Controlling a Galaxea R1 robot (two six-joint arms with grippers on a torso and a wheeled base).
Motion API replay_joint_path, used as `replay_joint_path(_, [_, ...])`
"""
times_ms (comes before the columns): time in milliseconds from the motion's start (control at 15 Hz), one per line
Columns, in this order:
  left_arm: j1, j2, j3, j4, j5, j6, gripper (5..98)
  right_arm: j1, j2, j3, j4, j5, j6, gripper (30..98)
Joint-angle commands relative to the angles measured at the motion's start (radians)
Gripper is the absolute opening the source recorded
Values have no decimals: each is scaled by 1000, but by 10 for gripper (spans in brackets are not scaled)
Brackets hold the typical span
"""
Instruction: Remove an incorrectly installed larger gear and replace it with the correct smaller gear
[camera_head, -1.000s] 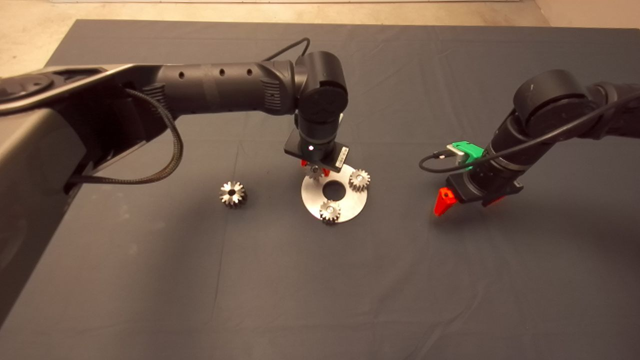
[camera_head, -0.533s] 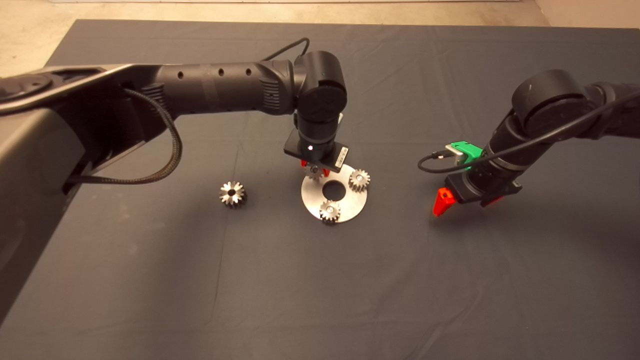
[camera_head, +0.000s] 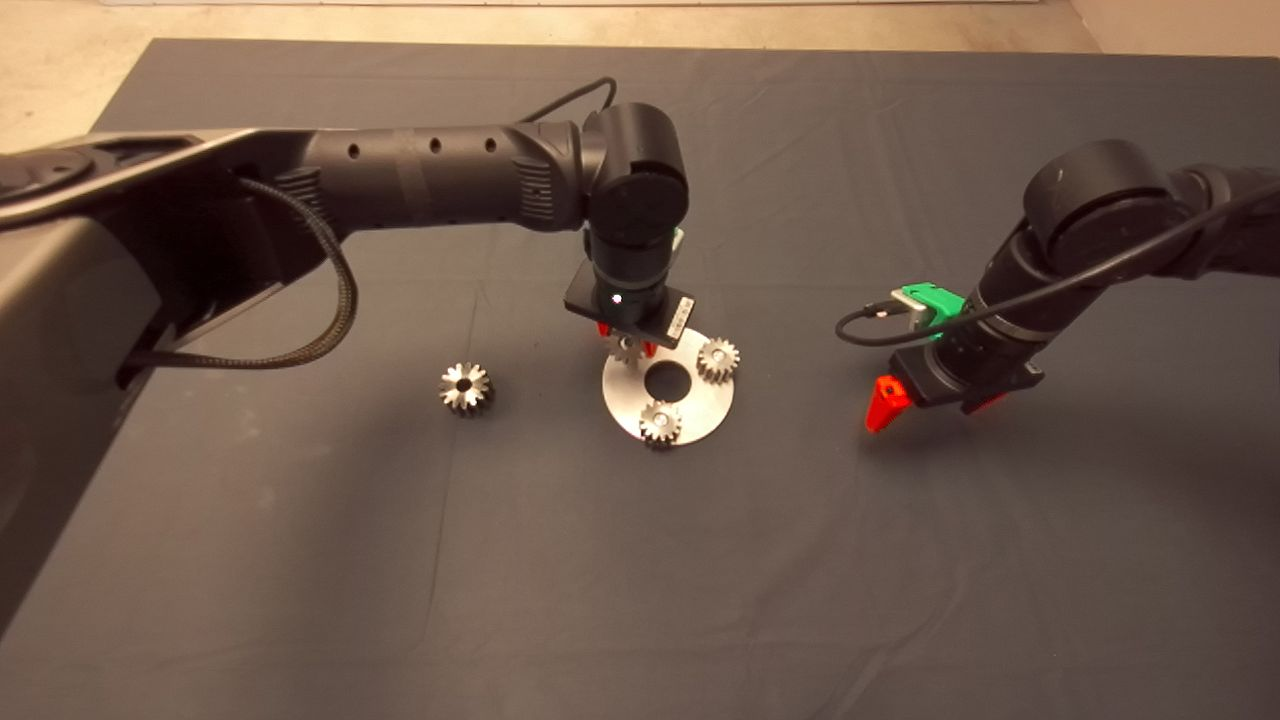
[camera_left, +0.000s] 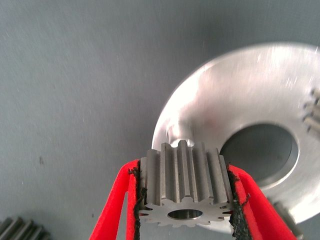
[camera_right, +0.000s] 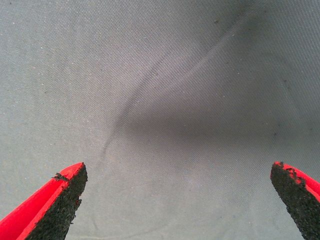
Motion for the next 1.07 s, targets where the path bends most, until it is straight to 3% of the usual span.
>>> replay_joint_path(0, [-16,5,17,-18,96,29,321,13,1,15,-28,-2,8,971])
replay_joint_path(267, [-16,-7,5,-34,96,29,322,6,8,14,-29,-2,8,971])
replay_joint_path(600, [-26,-11,-18,-34,96,-42,322,-10,-2,14,-32,-2,8,971])
replay_joint_path(1000, [-31,-11,-22,-29,89,-60,322,-17,7,4,-52,-2,6,971])
